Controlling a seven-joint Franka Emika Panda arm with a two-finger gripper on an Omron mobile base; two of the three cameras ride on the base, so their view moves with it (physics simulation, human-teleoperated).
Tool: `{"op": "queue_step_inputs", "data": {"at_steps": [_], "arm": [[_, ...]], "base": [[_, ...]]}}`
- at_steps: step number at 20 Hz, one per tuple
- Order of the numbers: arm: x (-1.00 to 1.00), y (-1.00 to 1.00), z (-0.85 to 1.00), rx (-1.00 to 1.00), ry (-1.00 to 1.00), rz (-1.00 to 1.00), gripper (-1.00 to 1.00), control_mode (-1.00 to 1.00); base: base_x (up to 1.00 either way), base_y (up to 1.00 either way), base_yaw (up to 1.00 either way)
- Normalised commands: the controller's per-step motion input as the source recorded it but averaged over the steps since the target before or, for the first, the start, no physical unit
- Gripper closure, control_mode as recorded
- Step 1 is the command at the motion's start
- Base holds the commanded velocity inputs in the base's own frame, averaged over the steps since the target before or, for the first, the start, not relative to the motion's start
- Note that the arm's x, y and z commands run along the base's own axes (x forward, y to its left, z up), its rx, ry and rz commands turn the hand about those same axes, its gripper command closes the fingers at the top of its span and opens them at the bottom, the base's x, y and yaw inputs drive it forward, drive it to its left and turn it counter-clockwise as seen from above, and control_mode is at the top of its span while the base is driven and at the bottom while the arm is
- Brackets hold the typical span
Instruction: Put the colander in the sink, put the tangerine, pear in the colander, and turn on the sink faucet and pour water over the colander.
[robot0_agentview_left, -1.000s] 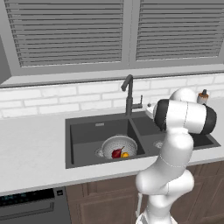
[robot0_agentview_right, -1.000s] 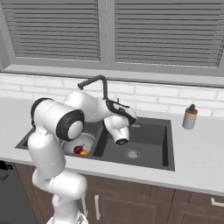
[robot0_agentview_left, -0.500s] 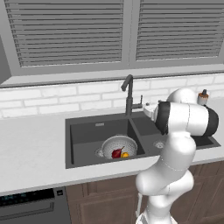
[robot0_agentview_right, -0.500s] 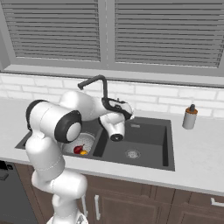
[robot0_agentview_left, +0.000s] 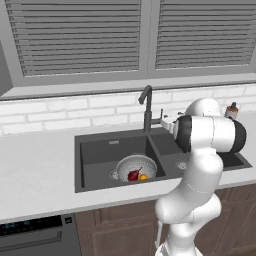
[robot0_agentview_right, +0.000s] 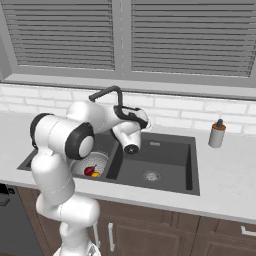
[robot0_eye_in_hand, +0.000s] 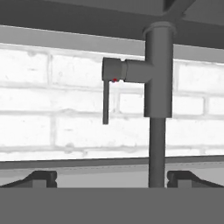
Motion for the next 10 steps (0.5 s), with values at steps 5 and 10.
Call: {"op": "queue_step_inputs", "data": {"at_steps": [5, 10], "arm": [[0.3, 0.02, -0.15, 0.0, 0.0, 0.0, -1.0, -1.0], [0.34, 0.06, -0.28, 0.0, 0.0, 0.0, -1.0, -1.0]], "base": [[0.0, 0.0, 0.0], [0.0, 0.0, 0.0]]}}
